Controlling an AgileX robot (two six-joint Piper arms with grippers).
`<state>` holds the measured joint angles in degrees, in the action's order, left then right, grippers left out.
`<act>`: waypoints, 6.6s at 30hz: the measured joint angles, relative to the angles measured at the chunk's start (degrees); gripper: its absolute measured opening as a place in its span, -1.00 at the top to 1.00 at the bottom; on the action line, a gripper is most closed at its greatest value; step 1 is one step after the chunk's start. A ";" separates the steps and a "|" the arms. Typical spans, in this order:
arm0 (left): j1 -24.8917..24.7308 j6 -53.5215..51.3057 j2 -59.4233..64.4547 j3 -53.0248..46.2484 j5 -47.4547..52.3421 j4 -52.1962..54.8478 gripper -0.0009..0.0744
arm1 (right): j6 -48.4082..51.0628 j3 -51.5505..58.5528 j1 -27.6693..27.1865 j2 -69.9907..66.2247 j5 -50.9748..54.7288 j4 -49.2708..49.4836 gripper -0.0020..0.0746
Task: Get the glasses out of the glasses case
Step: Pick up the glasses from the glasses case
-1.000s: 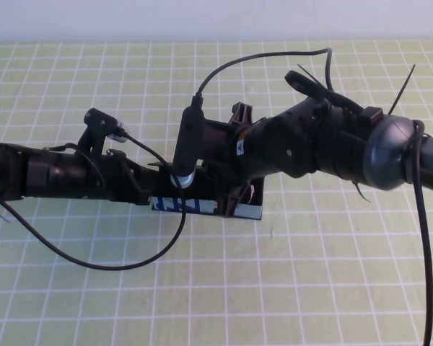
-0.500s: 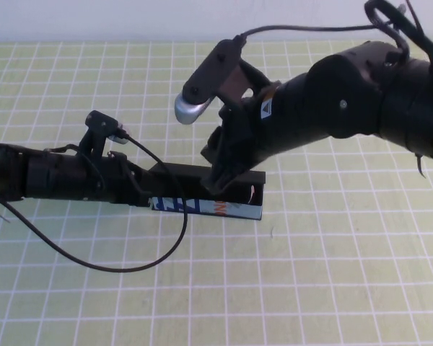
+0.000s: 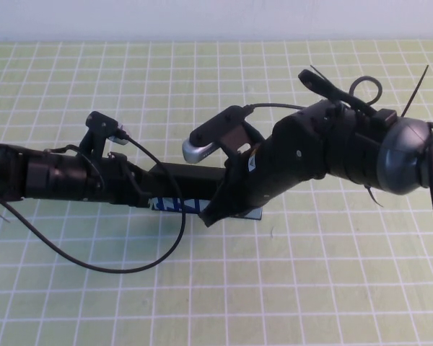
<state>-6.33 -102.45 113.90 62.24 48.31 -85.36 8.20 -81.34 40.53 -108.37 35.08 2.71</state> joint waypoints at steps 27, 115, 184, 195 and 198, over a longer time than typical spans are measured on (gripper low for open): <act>0.11 2.05 0.57 0.00 2.68 1.92 0.99 | -3.04 -13.88 -6.20 -8.70 -8.40 1.17 0.99; 0.23 -2.08 0.80 2.81 -5.85 -12.01 0.99 | 70.10 -39.30 -7.89 -24.07 26.42 14.81 0.17; 0.23 -1.64 0.80 2.81 -5.54 -12.01 0.99 | 70.07 -40.35 -7.89 -26.27 26.36 12.71 0.70; 0.23 -1.64 0.80 2.81 -5.54 -12.01 0.99 | 66.04 -40.38 -7.76 -25.71 28.23 12.00 0.91; 0.23 -1.64 0.80 2.81 -4.87 -12.01 0.99 | 64.55 -40.38 -7.76 -25.34 28.71 11.47 0.92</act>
<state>-6.10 -104.09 114.70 65.05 43.44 -97.37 72.75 -121.73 32.77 -133.71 63.79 14.18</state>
